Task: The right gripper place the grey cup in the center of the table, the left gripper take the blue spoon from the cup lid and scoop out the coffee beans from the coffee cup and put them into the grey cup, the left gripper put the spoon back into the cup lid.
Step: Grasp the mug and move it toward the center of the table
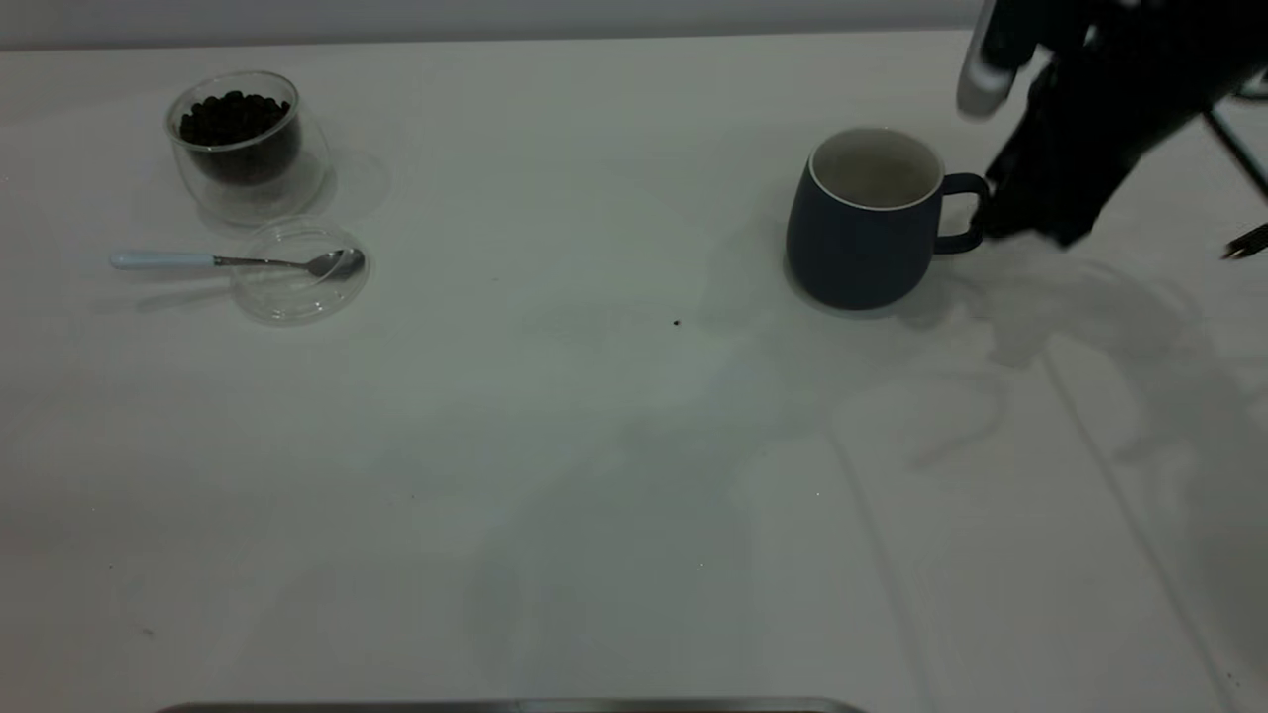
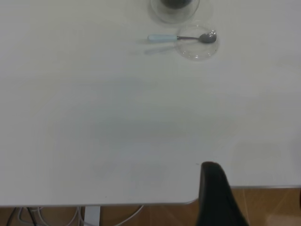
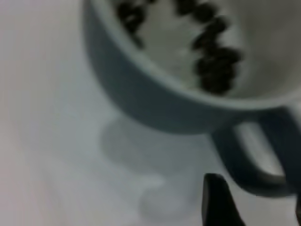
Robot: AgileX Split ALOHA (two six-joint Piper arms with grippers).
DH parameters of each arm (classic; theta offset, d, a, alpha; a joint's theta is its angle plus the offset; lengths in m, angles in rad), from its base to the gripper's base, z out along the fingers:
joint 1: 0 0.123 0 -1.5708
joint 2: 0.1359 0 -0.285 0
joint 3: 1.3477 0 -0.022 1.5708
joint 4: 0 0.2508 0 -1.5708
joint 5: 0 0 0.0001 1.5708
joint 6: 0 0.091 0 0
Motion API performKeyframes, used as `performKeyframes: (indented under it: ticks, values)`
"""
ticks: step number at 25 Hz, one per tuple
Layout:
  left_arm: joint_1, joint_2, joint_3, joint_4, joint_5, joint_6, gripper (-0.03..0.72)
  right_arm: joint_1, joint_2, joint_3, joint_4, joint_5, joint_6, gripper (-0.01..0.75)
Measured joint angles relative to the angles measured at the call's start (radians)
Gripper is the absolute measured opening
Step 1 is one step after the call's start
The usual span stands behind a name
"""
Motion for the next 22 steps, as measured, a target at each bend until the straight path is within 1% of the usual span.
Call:
performKeyframes:
  ticks: [11,17,22]
  values:
    - [0.0,0.0,0.0,0.0,0.0,0.0,0.486,0.056,0.02,-0.001,0.053,0.002,0.0,0.358]
    - [0.0,0.0,0.0,0.0,0.0,0.0,0.486,0.124,0.027,-0.008,0.107,0.017,0.0,0.358]
    - [0.0,0.0,0.0,0.0,0.0,0.0,0.486,0.176,0.062,-0.078,0.161,0.06,0.0,0.358]
